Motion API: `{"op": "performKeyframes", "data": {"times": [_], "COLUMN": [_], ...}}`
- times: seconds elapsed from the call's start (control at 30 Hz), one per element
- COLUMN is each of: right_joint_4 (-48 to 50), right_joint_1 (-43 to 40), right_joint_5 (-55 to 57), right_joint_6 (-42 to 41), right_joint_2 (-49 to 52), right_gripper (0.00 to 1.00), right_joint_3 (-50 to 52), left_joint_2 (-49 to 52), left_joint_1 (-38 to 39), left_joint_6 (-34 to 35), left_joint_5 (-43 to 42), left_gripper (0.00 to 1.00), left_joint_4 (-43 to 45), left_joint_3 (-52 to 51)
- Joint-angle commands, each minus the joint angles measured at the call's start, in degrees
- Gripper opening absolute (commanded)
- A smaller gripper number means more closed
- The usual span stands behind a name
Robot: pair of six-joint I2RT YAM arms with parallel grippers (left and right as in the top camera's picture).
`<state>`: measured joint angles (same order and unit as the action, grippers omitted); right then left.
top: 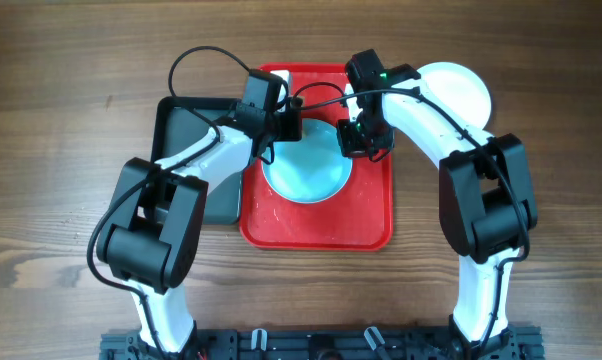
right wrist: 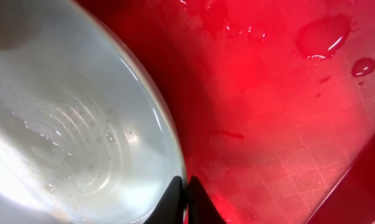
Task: Clean dirty plates on tray and stack at the side
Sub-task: 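Scrub the plate center with the sponge, moving the left gripper around, then move the sponge back over the black basin with the left gripper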
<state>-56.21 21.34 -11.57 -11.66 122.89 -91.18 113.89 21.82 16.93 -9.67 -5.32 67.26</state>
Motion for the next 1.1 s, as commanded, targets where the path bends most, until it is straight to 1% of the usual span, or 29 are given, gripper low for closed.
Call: {"op": "performKeyframes", "data": {"times": [0.0, 0.17, 0.27, 0.3, 0.33, 0.43, 0.47, 0.53, 0.6, 0.67, 0.73, 0.83, 0.97, 1.0, 1.07], "right_joint_4": [0.17, 0.35, 0.96, 1.18, 1.29, 1.25, 1.18, 1.11, 1.16, 1.18, 1.31, 1.64, 1.70, 1.77, 2.05], "right_joint_1": [0.46, 0.46, 0.46, 0.46, 0.46, 0.46, 0.46, 0.46, 0.46, 0.46, 0.46, 0.46, 0.46, 0.46, 0.46], "right_joint_5": [-0.50, -0.50, -0.50, -0.50, -0.50, -0.50, -0.50, -0.50, -0.50, -0.48, -0.48, -0.50, -0.48, -0.48, -0.50], "right_joint_6": [0.98, 0.42, -0.76, -1.01, -1.38, -1.81, -1.84, -1.81, -1.84, -1.79, -1.81, -1.79, -1.81, -1.79, -1.81], "right_joint_2": [-1.14, -1.14, -1.14, -1.14, -1.14, -1.14, -1.14, -1.14, -1.14, -1.14, -1.14, -1.14, -1.14, -1.14, -1.14], "right_gripper": [0.05, 0.05, 0.05, 0.05, 0.05, 0.05, 0.05, 0.05, 0.05, 0.05, 0.05, 0.05, 0.05, 0.05, 0.05], "right_joint_3": [0.57, 0.57, 0.57, 0.57, 0.57, 0.57, 0.57, 0.57, 0.57, 0.57, 0.57, 0.57, 0.57, 0.57, 0.57], "left_joint_2": [0.22, -1.44, -4.46, -6.29, -8.37, -14.67, -16.33, -19.37, -21.44, -21.22, -20.72, -19.93, -18.12, -16.94, -14.05], "left_joint_1": [0.11, 0.15, 0.13, 0.02, -0.11, -0.44, -0.66, -1.40, -3.56, -5.84, -8.44, -13.00, -16.85, -17.57, -18.14], "left_joint_6": [-1.29, -1.07, -1.01, 0.50, 1.75, 1.92, 1.90, 1.25, 1.25, 0.55, -2.91, -4.81, -5.22, -7.80, -10.78], "left_joint_5": [-1.55, -8.92, -15.37, -17.11, -18.01, -18.14, -17.44, -12.39, -0.55, 4.35, 5.29, 5.97, 5.92, 5.97, 5.97], "left_gripper": [0.04, 0.04, 0.04, 0.04, 0.04, 0.04, 0.04, 0.04, 0.04, 0.04, 0.04, 0.05, 0.04, 0.04, 0.04], "left_joint_4": [-4.42, -10.56, -11.65, -11.80, -12.07, -13.55, -14.36, -17.51, -24.13, -28.63, -32.61, -35.74, -35.65, -35.58, -34.73], "left_joint_3": [-1.68, -1.68, -1.68, -1.68, -1.68, -1.68, -1.68, -1.68, -1.68, -1.68, -1.68, -1.70, -1.70, -1.70, -1.70]}}
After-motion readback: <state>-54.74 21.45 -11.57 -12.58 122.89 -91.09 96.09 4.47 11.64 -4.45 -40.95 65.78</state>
